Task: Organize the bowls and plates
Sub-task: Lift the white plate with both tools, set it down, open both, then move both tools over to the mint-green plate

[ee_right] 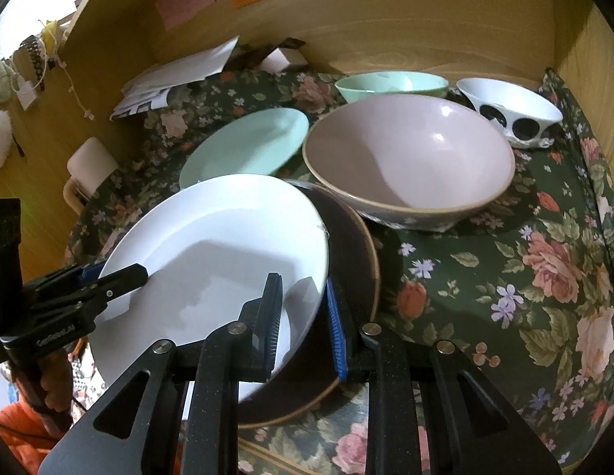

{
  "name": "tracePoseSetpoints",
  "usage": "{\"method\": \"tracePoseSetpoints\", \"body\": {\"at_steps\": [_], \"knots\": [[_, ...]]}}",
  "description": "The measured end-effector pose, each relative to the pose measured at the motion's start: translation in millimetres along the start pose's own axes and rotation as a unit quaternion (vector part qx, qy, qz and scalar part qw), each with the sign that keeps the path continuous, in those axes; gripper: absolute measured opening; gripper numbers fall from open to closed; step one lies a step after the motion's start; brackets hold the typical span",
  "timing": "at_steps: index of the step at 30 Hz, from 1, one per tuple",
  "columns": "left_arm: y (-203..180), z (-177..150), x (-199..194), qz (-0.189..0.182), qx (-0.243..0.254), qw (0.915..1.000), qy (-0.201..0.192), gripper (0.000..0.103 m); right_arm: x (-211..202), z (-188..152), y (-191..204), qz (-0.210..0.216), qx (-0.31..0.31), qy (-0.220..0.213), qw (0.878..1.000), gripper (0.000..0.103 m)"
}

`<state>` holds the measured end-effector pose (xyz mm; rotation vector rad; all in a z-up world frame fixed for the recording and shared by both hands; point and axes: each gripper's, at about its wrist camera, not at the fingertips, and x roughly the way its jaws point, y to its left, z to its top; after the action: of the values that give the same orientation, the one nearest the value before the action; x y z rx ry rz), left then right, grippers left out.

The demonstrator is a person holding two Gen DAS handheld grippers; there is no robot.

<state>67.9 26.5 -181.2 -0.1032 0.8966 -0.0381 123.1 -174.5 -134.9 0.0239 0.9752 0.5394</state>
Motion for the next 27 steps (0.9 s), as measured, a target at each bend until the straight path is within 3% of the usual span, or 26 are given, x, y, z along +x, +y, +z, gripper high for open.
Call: {"method": "tracePoseSetpoints", "body": {"at_steps": [17, 22, 27], "knots": [[-6.1, -0.9, 15.5, 0.005, 0.002, 0.9999, 0.013, 0.043, 0.6, 0.3, -6.5, 0.000, -0.010, 0.014, 1.000, 0.020], [-11.4, -2.1, 19.1, 0.002, 0.010, 0.9999, 0.012, 0.043, -14.6, 4.0, 0.4, 0.013, -0.026, -0.011, 1.000, 0.023], [-16.4, -2.0, 23.3, 0.006, 0.014, 0.9998, 0.015, 0.045, -19.4, -0.3, 10.1, -0.010, -0.054, -0.020, 0.998, 0.023]]}}
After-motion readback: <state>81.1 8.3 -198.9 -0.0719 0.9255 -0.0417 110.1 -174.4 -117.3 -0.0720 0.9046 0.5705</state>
